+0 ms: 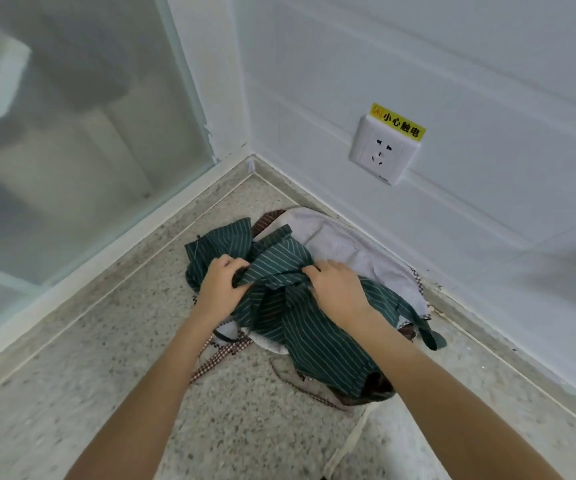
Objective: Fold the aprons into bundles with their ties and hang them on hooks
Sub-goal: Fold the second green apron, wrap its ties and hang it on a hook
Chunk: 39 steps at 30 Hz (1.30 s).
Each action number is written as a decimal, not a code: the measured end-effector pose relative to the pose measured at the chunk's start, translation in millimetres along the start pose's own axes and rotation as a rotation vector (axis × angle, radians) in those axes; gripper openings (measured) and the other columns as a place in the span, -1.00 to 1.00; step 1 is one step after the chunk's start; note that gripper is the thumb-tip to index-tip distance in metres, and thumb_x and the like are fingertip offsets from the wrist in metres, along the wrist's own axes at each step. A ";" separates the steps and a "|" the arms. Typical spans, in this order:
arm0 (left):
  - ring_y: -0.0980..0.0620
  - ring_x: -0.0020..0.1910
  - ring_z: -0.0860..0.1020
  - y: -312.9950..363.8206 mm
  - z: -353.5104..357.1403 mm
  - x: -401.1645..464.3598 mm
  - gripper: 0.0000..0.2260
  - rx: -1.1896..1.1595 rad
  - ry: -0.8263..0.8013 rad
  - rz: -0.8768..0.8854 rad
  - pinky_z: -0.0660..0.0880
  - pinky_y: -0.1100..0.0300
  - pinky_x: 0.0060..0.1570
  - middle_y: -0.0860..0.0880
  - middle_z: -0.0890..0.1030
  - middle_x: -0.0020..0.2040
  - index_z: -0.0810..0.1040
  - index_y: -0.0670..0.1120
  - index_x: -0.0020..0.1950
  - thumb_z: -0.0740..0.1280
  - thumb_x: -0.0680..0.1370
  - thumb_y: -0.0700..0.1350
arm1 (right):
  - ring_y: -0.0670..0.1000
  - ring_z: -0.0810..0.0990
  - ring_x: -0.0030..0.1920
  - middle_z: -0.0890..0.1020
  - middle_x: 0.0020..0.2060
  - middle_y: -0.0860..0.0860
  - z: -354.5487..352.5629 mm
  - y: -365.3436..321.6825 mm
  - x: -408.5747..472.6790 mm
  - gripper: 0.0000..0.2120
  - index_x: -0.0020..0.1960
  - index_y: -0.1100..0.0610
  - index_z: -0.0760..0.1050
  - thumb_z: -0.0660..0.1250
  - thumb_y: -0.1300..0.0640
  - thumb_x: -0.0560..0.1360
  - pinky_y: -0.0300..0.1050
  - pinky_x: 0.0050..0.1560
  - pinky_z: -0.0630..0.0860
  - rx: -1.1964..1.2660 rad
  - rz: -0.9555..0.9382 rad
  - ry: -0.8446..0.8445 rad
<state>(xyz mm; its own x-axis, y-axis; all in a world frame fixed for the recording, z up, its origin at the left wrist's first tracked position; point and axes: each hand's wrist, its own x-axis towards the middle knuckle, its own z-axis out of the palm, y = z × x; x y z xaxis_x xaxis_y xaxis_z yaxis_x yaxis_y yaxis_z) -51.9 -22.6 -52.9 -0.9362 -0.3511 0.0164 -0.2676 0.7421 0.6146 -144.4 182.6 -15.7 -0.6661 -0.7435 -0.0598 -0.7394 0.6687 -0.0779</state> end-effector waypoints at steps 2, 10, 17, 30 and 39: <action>-0.08 0.24 0.37 7.2 -15.4 -29.5 -0.74 -0.070 0.106 -0.008 0.26 0.16 0.24 -0.13 0.44 0.23 0.55 -0.12 0.10 0.45 0.43 -0.15 | 0.15 0.57 -0.21 0.59 -0.19 0.13 -15.7 -5.0 -18.7 -0.83 0.00 0.17 0.59 0.41 0.23 0.41 -0.01 -0.21 0.51 0.222 -0.023 0.140; 0.26 -0.09 0.59 98.3 -74.6 -118.9 -0.83 -0.425 0.152 -0.067 0.58 0.19 -0.07 0.15 0.56 0.01 0.36 -0.04 0.16 0.20 0.59 -0.20 | 0.02 0.54 0.00 0.59 0.02 0.08 -77.9 -32.1 -102.2 -0.81 0.16 0.14 0.49 0.18 0.17 0.60 -0.17 0.01 0.41 0.847 -0.016 0.218; 0.10 -0.19 0.58 142.0 -83.0 -257.6 -0.79 -0.147 0.334 0.003 0.55 0.26 -0.24 0.02 0.58 -0.03 0.34 -0.09 0.22 0.21 0.59 -0.22 | -0.06 0.52 -0.06 0.60 -0.03 -0.02 -91.9 -57.7 -224.7 -0.84 0.13 0.11 0.48 0.19 0.17 0.59 -0.32 -0.13 0.33 0.800 -0.191 0.209; 0.27 0.03 0.49 142.2 -102.8 -499.4 -0.37 -0.124 0.040 -0.153 0.39 0.32 0.03 0.33 0.47 0.10 0.26 0.28 0.24 0.44 0.26 0.29 | -0.04 0.56 -0.13 0.63 -0.17 -0.02 -74.8 -146.5 -399.8 -0.90 -0.06 0.05 0.50 0.23 0.20 0.56 -0.15 -0.07 0.40 0.929 -0.318 -0.072; 0.26 0.02 0.49 104.4 -109.9 -605.8 -0.56 -0.166 0.083 -0.173 0.41 0.29 0.03 0.20 0.52 0.06 0.41 0.11 0.18 0.50 0.38 -0.05 | -0.11 0.60 -0.06 0.66 -0.12 -0.10 -59.5 -211.0 -481.7 -0.89 -0.02 0.04 0.56 0.26 0.17 0.55 -0.17 0.06 0.46 1.080 -0.199 -0.230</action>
<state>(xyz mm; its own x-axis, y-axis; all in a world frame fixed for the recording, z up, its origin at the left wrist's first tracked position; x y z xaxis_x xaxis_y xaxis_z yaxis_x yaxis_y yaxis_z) 512.3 204.9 88.0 -0.8561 -0.5152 -0.0398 -0.3744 0.5653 0.7350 326.6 400.1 88.8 -0.4291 -0.8947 -0.1241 -0.2833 0.2638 -0.9220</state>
